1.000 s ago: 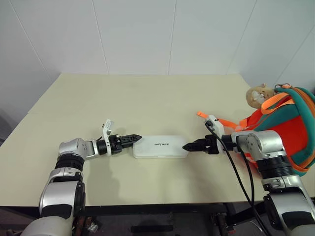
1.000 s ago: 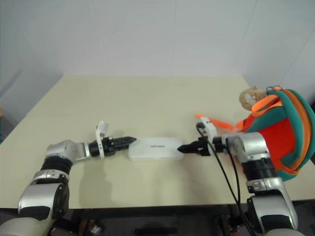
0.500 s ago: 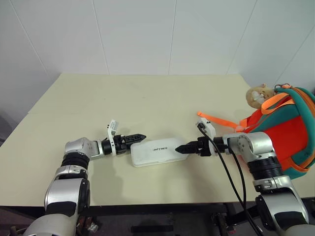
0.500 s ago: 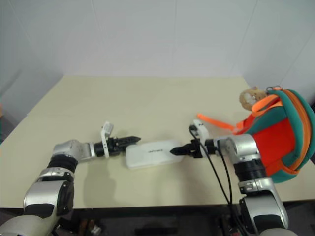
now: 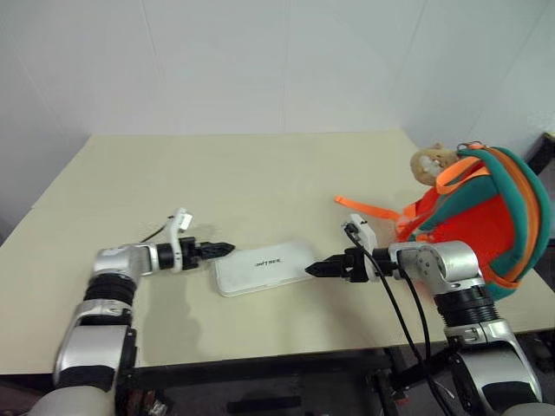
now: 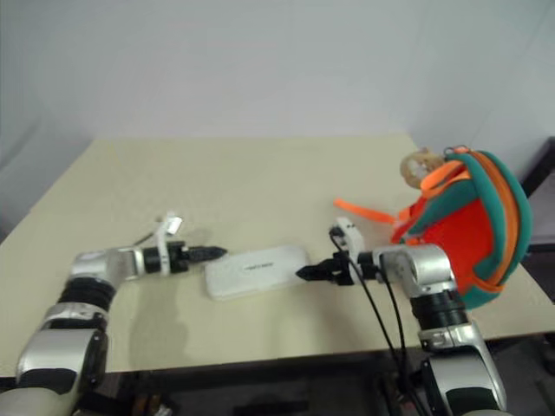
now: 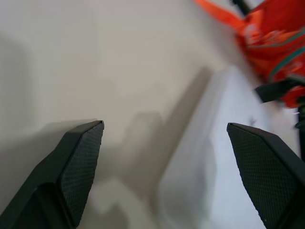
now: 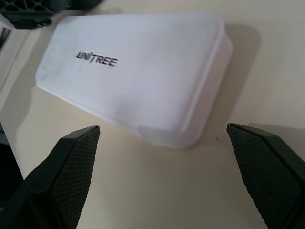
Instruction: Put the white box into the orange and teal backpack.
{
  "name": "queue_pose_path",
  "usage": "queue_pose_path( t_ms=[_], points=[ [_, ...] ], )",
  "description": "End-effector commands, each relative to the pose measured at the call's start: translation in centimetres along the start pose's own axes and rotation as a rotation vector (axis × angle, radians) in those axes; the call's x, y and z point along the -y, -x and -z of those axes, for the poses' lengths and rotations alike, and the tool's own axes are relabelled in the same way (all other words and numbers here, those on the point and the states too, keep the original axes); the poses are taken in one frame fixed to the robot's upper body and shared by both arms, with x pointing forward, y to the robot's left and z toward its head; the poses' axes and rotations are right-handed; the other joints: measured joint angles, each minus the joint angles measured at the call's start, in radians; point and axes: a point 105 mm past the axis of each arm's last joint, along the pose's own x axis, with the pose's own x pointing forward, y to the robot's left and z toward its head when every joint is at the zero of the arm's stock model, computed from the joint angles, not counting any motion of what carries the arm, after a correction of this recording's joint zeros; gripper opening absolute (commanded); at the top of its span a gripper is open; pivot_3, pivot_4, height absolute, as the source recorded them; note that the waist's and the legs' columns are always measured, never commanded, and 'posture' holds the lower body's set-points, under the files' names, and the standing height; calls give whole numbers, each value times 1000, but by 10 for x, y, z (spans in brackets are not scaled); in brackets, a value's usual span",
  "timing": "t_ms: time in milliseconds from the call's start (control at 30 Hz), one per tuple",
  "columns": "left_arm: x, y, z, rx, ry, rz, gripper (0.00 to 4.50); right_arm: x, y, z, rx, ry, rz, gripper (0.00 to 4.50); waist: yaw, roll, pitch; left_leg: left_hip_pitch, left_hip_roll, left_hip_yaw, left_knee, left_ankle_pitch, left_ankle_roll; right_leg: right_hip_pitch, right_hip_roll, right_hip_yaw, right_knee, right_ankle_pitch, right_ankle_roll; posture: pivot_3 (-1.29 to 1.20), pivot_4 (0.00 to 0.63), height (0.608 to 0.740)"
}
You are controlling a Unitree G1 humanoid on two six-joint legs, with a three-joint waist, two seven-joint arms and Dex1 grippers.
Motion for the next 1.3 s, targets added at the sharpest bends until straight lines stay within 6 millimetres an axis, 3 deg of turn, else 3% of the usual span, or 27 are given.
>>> queue_pose_path(
  t_ms=[33,233,600,933,1067,1300],
  points=[
    [-5,17,5,-46,36,-28,4452,-9,2,-10,48,23,-31,4500,1,0,0,0,1,0,0,0,0,0,1,0,0,0,-1,0,150,740],
    [25,45,-7,-28,254,119,4452,-11,-2,-8,49,19,-43,4500,8,0,0,-4,5,0,-3,-4,-4,-6,6,1,1,-4,-3,0,150,740],
    [64,56,26,-124,402,238,4452,-11,-1,-6,46,14,-46,4500,16,0,0,-8,6,0,-1,-9,-4,-7,6,1,0,-9,-2,0,150,740],
    [72,40,42,-136,457,262,4452,-14,-1,-6,43,13,-55,4500,17,0,0,-6,5,-1,1,-9,-5,-6,6,1,2,-8,-2,0,150,740],
    [65,39,49,-157,451,191,4452,-13,1,-6,45,13,-48,4500,16,0,0,-6,6,-1,0,-9,-5,-6,6,1,1,-8,-2,0,150,740],
    [50,45,37,-111,440,109,4452,-13,-1,-5,51,3,-50,4500,16,0,0,-6,5,-1,1,-9,-5,-6,6,1,1,-8,-2,0,150,740]
  ],
)
